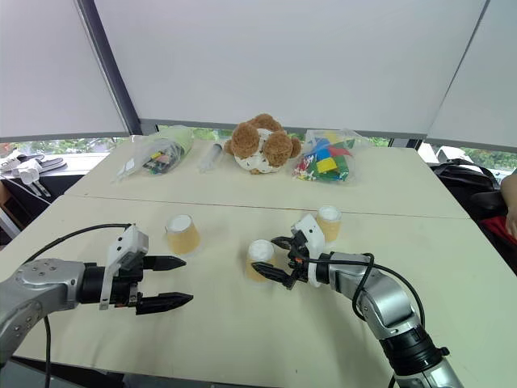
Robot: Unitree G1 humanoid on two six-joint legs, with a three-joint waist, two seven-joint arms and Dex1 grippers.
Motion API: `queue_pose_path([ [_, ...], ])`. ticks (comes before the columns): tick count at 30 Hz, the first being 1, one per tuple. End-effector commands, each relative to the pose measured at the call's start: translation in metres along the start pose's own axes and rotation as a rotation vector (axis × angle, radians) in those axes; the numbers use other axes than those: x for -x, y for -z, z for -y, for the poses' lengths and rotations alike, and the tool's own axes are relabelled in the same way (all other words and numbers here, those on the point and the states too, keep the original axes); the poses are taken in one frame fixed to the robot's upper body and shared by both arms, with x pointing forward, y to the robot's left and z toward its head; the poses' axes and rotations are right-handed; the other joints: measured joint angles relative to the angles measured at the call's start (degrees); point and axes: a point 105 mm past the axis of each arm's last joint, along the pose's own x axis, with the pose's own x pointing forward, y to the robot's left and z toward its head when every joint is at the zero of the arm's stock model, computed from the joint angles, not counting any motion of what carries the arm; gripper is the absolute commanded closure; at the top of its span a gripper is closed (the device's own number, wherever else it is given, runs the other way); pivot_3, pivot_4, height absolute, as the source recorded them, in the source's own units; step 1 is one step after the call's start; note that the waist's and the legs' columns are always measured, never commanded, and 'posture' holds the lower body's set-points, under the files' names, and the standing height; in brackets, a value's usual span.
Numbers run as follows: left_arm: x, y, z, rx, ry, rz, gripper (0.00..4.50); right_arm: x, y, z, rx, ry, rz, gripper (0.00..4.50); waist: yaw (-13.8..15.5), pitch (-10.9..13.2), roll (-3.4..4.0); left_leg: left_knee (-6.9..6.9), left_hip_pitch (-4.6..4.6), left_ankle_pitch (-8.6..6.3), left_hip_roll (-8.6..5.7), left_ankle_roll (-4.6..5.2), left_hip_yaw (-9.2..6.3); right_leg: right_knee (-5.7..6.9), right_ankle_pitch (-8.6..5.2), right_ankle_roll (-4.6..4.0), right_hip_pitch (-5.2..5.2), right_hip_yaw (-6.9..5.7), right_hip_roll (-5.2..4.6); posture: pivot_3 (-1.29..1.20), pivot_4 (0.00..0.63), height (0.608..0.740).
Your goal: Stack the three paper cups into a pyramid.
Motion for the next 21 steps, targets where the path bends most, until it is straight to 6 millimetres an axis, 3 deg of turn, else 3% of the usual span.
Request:
queue_pose_path([
  [1,0.008,-0.013,-0.002,-0.032,-0.024,0.028,0.00,0.030,-0.047,0.015,0.044,0.082,0.164,0.05,0.13,0.00,0.00,0.00,0.00,0.01,0.00,-0.01,0.00,0.00,0.00,0.00,0.00,0.00,0.00,0.00,0.150,0.739],
  [7,0.006,-0.021,-0.007,-0.002,-0.009,0.073,0.00,0.070,-0.079,0.038,0.056,0.213,0.212,0.05,0.02,0.00,0.00,0.00,0.02,0.01,0.00,-0.01,-0.01,-0.01,0.00,-0.01,0.03,-0.01,-0.02,0.00,0.150,0.739],
  [11,-0.002,-0.023,-0.006,-0.004,0.009,0.083,0.00,0.074,-0.074,0.033,0.009,0.163,0.209,0.05,-0.23,0.00,0.00,-0.06,0.05,0.01,0.00,-0.01,0.00,-0.01,0.01,0.01,0.03,0.01,0.01,0.00,0.150,0.739],
  [15,0.000,-0.040,-0.006,-0.038,0.016,0.115,0.00,0.078,-0.050,0.091,0.013,0.452,0.168,0.05,-0.26,0.00,-0.01,-0.04,0.05,0.01,0.00,-0.01,-0.01,-0.01,0.02,0.02,0.03,0.01,0.03,0.00,0.150,0.739],
  [19,0.000,-0.045,-0.003,-0.056,0.032,0.102,0.00,0.071,-0.035,0.124,0.019,0.581,0.143,0.05,-0.33,0.01,0.02,-0.01,0.05,0.01,-0.02,-0.01,0.03,-0.01,0.02,0.02,0.02,0.04,0.01,0.00,0.150,0.739],
  [21,0.000,-0.045,-0.002,-0.055,0.030,0.106,0.00,0.066,-0.031,0.131,0.016,0.589,0.148,0.05,-0.35,0.02,0.03,-0.05,0.05,0.02,-0.02,-0.03,0.03,0.00,0.02,0.03,-0.01,0.05,0.02,0.00,0.150,0.739],
])
